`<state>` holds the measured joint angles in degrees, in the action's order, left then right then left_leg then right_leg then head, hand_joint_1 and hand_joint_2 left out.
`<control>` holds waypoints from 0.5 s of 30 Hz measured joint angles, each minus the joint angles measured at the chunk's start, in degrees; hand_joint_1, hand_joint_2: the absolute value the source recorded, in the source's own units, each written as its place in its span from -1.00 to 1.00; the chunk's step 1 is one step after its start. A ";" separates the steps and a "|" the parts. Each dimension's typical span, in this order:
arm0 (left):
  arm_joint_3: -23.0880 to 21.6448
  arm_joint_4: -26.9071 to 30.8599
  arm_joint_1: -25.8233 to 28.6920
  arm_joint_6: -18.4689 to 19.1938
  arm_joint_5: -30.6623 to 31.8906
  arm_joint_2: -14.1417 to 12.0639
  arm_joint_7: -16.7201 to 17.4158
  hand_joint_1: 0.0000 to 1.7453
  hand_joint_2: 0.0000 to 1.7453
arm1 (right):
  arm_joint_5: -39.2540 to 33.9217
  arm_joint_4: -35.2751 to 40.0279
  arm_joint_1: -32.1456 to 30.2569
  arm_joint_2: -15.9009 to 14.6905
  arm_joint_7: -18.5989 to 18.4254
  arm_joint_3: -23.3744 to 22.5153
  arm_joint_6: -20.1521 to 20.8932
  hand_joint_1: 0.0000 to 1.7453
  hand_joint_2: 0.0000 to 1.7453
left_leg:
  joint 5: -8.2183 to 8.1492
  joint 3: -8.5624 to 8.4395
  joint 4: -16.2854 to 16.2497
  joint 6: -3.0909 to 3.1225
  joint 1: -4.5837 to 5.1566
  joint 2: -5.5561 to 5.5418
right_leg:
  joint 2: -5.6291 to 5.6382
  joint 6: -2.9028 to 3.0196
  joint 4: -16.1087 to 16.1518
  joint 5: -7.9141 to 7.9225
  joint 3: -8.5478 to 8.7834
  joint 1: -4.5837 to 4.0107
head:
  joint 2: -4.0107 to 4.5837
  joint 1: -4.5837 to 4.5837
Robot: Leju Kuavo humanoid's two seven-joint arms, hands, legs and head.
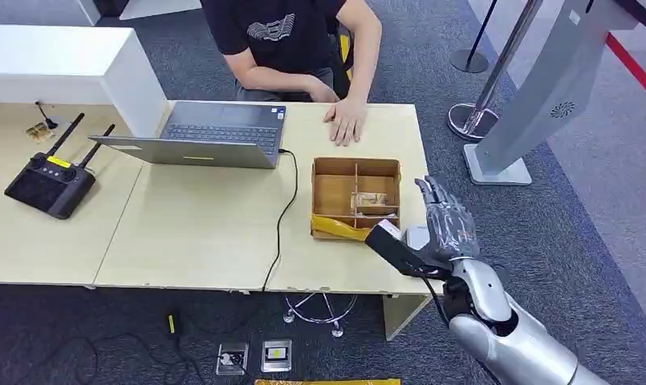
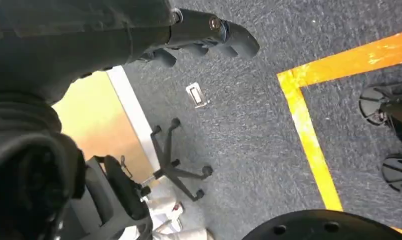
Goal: Pass the card to the sensor for recognition and then transmit it.
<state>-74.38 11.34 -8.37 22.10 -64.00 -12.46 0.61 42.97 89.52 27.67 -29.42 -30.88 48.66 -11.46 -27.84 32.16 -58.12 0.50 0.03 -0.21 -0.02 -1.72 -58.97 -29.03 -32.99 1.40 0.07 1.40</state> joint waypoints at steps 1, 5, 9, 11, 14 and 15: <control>0.02 0.00 -0.05 0.00 0.00 0.00 0.09 -1.00 -1.00 | -0.22 -0.78 0.41 0.74 0.37 0.37 -0.46 -1.00 1.00 | 0.00 -0.01 0.00 0.00 0.00 0.00 | -0.01 0.00 0.00 0.00 0.00 0.00 | 0.00 0.02; 0.00 0.00 -0.03 0.00 0.22 0.07 0.24 -1.00 -1.00 | -0.50 -3.85 1.41 3.13 1.11 1.77 -1.31 -1.00 1.00 | 0.01 0.01 0.00 -0.02 -0.01 -0.01 | -0.03 0.00 -0.01 0.00 0.01 -0.01 | 0.00 0.02; 0.00 0.00 -0.21 0.00 0.20 0.11 0.24 -1.00 -1.00 | -1.16 -7.43 2.65 5.81 1.83 2.75 -3.08 -1.00 1.00 | 0.01 0.00 0.00 -0.02 -0.02 -0.01 | -0.01 0.00 -0.01 0.00 -0.01 -0.02 | 0.00 0.00; 0.00 0.00 -0.42 0.00 0.24 0.13 0.44 -1.00 -1.00 | -1.44 -9.07 3.25 6.86 2.49 3.10 -3.78 -1.00 1.00 | 0.02 0.01 0.00 -0.02 -0.02 -0.04 | -0.06 0.00 -0.01 0.00 0.00 -0.02 | 0.00 0.02; 0.00 0.00 -0.61 0.00 0.35 0.13 0.98 -1.00 -1.00 | -2.08 -11.30 3.89 8.37 3.23 3.41 -4.54 -1.00 1.00 | 0.02 0.01 0.00 -0.02 -0.02 -0.02 | -0.03 0.00 -0.01 0.00 0.00 -0.02 | 0.00 0.00; 0.00 0.00 -0.68 0.00 0.35 0.17 1.14 -1.00 -1.00 | -2.34 -12.22 4.17 8.87 3.60 3.63 -4.65 -1.00 1.00 | 0.02 0.00 0.00 -0.02 -0.02 -0.02 | -0.02 0.00 -0.01 0.00 0.00 -0.02 | 0.00 0.02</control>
<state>-74.38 11.34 -9.05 22.10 -63.65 -12.28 1.75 40.63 77.30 31.84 -20.54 -27.28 52.28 -16.11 -27.82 32.16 -58.12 0.48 0.01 -0.22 -0.04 -1.71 -58.98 -29.04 -32.98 1.39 0.07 1.42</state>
